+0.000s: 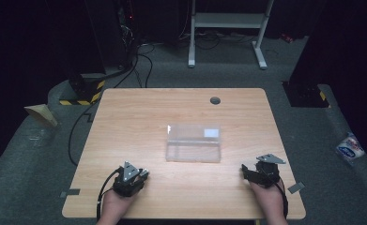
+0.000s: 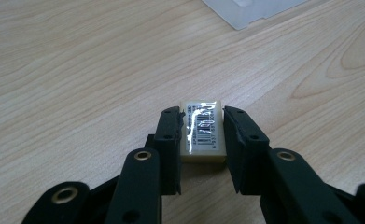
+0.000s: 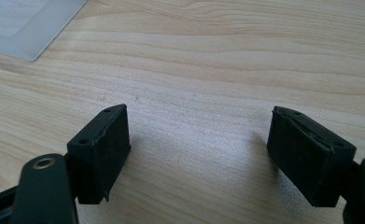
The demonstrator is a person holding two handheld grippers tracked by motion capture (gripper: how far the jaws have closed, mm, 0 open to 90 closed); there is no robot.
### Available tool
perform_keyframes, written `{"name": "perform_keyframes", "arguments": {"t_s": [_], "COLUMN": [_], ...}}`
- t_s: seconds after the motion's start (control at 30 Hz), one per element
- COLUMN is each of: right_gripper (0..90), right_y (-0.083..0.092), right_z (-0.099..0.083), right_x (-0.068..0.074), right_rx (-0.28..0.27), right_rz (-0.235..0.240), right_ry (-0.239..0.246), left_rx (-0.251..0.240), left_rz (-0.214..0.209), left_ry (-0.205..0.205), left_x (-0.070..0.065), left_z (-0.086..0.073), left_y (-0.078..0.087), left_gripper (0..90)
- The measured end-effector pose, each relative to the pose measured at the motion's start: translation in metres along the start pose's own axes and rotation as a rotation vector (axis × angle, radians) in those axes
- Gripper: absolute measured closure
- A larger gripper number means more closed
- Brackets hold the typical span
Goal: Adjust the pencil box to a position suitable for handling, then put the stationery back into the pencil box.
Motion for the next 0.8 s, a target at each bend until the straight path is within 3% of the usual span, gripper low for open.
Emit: {"name": "perform_keyframes", "arguments": {"t_s": [0.33, 0.8], "right_gripper": [20.8, 21.0], "right_y": [0.000, 0.000], "right_z": [0.000, 0.000], "right_x": [0.000, 0.000], "right_rx": [-0.001, -0.001], "right_rz": [0.003, 0.003], "right_ry": [0.001, 0.000], "left_rx": [-0.052, -0.103], "left_rz": [0.002, -0.023], "left_ry": [0.017, 0.026], "left_x": [0.002, 0.009], "left_z": [0.008, 0.031], "left_y": [0.005, -0.004], "left_gripper": [67.8, 67.9]}}
Point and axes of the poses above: each handheld gripper's, and its own axes: y roughly backward along the jaws, z roughly out of its top, x roughly to its left, the point moved 3 cm from there along -y, roughly forward along the jaws, and after that the axes turned 15 degrees about -z, right-handed, at the moved point
